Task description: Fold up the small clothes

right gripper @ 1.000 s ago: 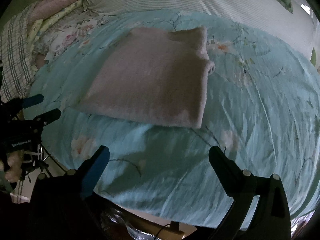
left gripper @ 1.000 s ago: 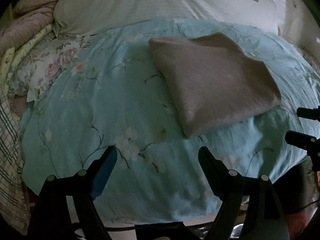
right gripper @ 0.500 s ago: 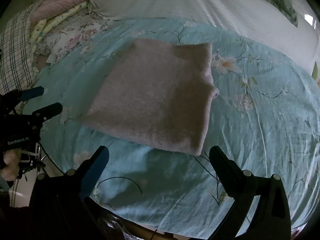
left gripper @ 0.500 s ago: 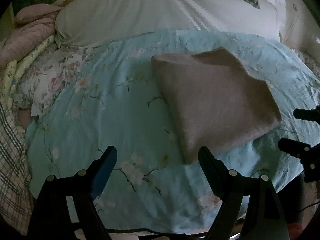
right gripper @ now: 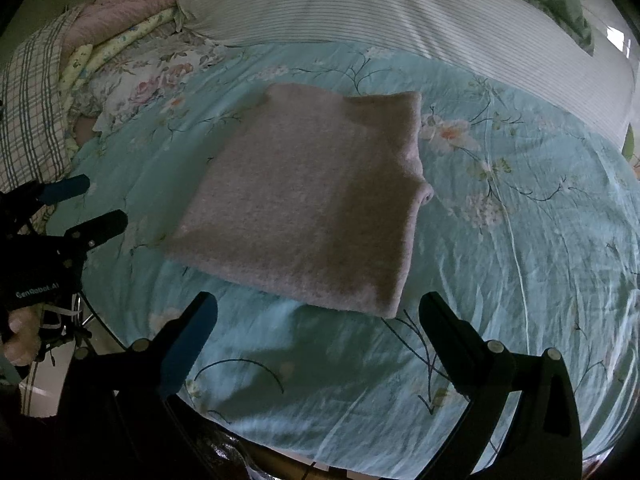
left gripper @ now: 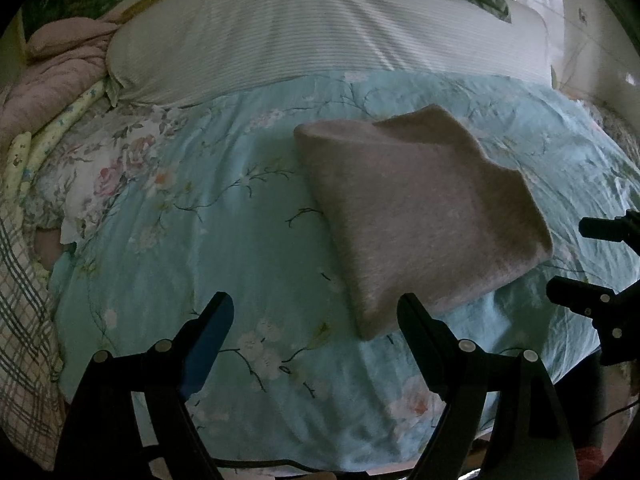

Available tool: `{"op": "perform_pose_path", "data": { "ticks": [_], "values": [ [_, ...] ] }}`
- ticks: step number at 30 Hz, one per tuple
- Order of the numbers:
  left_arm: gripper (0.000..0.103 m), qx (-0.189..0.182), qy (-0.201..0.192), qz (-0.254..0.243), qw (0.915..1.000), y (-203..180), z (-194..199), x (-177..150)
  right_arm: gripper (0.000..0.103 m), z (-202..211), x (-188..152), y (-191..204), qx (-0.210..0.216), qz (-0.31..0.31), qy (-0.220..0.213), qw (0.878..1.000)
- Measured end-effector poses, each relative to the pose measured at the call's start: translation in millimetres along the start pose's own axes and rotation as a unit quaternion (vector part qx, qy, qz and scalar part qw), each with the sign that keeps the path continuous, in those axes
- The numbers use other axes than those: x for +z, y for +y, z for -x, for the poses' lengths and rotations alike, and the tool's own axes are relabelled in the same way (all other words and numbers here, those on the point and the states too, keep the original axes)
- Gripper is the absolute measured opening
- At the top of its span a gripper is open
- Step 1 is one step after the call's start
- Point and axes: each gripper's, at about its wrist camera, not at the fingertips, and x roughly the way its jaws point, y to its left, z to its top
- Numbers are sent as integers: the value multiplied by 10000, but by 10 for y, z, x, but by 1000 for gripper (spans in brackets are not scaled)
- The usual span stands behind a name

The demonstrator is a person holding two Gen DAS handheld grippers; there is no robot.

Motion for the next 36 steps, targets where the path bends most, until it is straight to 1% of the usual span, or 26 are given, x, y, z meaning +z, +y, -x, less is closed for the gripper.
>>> {"op": "perform_pose_path", "data": {
  "ticks": [15, 36],
  "values": [
    [85, -6, 2, -2, 10000, -46, -30, 8, 101, -10, 82, -27, 8, 19, -60, 10000],
    [85, 13, -25, 0, 10000, 23, -51, 55, 102, -17, 162, -7, 26, 64, -89, 9999]
  ]
}}
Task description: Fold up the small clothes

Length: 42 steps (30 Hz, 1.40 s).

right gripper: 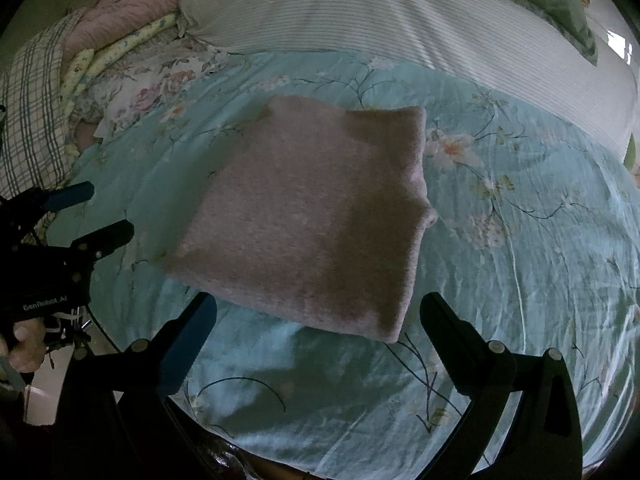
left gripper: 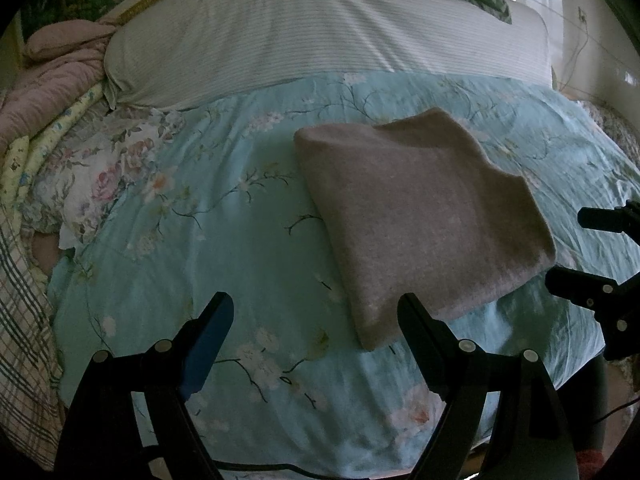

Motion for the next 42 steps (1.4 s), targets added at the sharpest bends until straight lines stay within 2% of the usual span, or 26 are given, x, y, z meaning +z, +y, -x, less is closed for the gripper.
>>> {"op": "perform_pose_path", "data": {
  "ticks": [35, 42],
  "values": [
    [85, 2, 15, 28, 10000, -57, 5, 47, 102, -9, 1, -2, 2, 5, -6, 10000],
    [85, 18, -10, 12, 10000, -72, -56, 61, 102, -61, 84, -105, -70, -63, -20, 10000]
  ]
}}
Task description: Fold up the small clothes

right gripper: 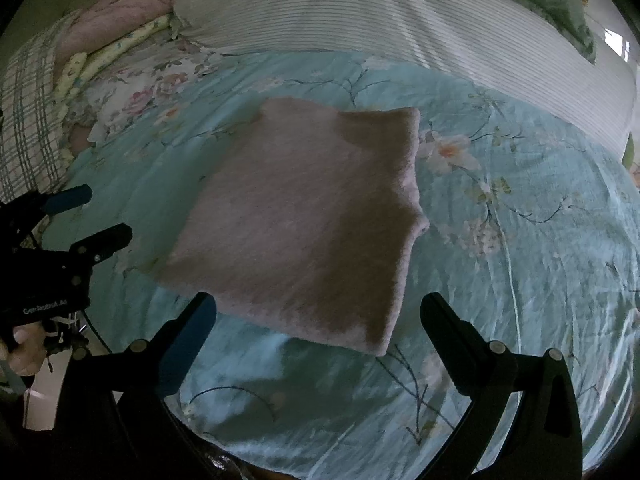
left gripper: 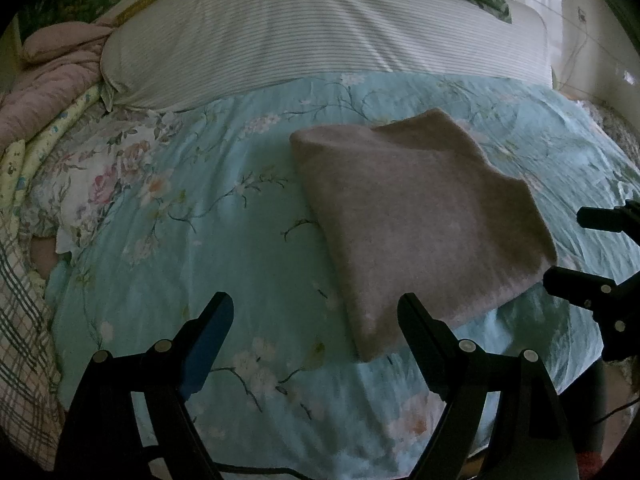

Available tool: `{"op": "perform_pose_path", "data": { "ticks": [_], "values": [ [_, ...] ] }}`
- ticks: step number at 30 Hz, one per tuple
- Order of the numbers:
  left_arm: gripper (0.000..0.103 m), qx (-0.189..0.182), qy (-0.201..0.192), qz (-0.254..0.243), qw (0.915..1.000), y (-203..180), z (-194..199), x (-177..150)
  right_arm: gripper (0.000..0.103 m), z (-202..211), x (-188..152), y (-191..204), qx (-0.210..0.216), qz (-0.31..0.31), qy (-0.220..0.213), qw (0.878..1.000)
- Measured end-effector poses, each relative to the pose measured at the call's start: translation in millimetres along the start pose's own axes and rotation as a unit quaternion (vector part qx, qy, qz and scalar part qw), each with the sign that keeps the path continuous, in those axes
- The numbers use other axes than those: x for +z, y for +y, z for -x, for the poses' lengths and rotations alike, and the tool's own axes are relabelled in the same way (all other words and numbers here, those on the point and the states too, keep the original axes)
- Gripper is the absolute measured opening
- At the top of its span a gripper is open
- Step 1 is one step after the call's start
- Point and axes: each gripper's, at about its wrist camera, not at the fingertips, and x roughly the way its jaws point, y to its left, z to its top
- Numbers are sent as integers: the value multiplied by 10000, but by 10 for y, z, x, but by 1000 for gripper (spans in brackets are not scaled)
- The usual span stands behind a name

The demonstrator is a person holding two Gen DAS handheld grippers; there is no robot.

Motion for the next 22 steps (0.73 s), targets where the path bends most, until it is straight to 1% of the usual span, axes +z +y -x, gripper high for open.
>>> {"op": "perform_pose_path", "data": {
  "ticks": [5, 16, 22],
  "values": [
    [85, -1, -9, 18, 10000, 31, -70, 46, 102, -33, 44, -42, -12, -34, -9, 10000],
    [85, 68, 46, 17, 10000, 55, -153, 98, 102, -87, 26, -75, 13, -113, 41, 9999],
    [85, 39, 102, 37, 9999, 105, -212, 105, 102, -104, 29, -97, 25, -145, 31, 9999]
  ]
}}
